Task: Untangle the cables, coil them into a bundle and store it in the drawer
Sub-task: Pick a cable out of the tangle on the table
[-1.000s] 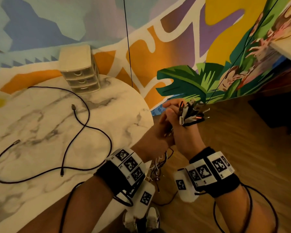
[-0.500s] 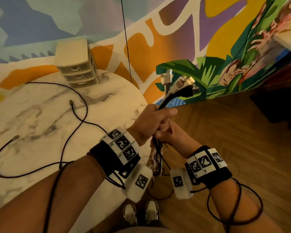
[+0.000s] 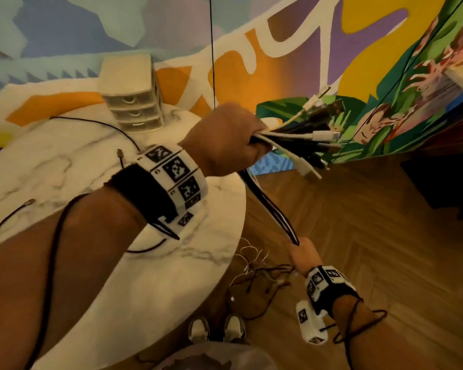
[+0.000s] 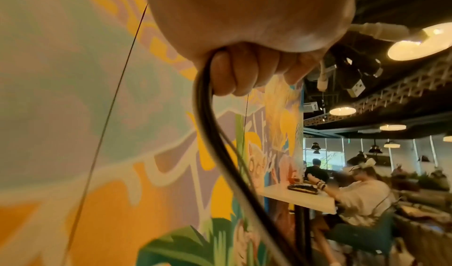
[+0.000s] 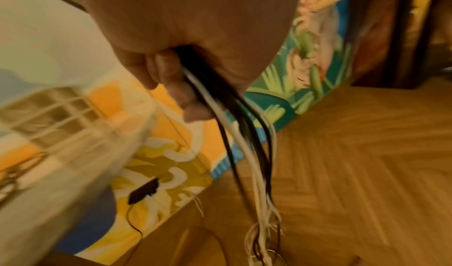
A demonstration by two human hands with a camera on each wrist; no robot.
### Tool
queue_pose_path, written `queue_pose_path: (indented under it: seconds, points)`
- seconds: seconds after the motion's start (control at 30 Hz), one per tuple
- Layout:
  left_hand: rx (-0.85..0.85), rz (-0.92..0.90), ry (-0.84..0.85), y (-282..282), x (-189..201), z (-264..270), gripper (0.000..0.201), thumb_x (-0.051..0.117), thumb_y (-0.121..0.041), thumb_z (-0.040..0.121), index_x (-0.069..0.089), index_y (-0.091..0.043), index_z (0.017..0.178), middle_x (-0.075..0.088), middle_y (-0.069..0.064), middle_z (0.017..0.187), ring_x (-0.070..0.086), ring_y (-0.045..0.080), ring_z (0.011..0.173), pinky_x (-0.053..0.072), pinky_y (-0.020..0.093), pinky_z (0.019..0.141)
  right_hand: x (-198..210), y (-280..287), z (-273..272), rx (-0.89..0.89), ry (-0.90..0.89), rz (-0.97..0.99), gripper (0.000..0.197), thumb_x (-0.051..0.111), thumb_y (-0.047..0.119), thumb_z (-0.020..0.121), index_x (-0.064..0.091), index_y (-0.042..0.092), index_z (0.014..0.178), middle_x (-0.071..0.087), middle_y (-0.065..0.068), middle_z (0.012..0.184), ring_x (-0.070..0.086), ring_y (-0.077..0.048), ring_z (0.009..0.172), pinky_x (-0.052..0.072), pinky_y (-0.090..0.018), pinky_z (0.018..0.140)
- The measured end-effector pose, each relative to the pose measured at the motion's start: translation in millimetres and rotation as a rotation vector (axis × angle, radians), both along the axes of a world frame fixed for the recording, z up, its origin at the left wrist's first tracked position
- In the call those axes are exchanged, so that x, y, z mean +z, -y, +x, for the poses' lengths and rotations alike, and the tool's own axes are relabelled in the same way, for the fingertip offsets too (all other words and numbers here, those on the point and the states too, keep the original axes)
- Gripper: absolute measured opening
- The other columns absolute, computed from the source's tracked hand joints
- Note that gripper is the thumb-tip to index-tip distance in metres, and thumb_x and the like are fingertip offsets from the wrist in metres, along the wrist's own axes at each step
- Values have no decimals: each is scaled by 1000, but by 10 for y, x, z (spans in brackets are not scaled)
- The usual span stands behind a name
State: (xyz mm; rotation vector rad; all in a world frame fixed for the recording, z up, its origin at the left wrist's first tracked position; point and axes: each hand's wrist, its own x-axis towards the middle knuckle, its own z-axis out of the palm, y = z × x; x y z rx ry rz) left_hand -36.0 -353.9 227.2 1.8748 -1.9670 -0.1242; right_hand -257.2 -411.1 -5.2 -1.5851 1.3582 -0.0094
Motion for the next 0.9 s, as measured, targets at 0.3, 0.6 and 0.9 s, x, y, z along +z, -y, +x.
queue_pose_path:
  seconds: [0.3, 0.6, 0.9]
  points:
    - [-5, -88, 66, -44, -713, -380, 40, 37, -37, 81, 65, -14, 67, 61, 7, 56, 55, 28, 49, 24, 24, 48, 531, 84, 290, -167, 274, -37, 33, 50, 21, 94, 48, 10, 63, 43, -2, 56, 38, -17, 49, 35, -23, 45]
    - [299, 223, -690, 177, -926, -735, 47, 67, -43, 82, 66, 2, 68, 57, 9, 57, 53, 21, 54, 42, 35, 57, 1228, -79, 388, 104, 598, -79, 33, 45, -3, 91, 54, 21, 69, 42, 9, 43, 32, -5, 39, 25, -22, 42]
    - [218, -45, -405, 191, -657, -719, 30, 60, -31, 90, 67, -7, 106, 70, 9, 96, 64, 21, 82, 46, 20, 66, 465, -140, 91, -54, 541, -66, 46, 55, 6, 85, 33, 19, 47, 31, 12, 37, 24, -6, 33, 22, -20, 41]
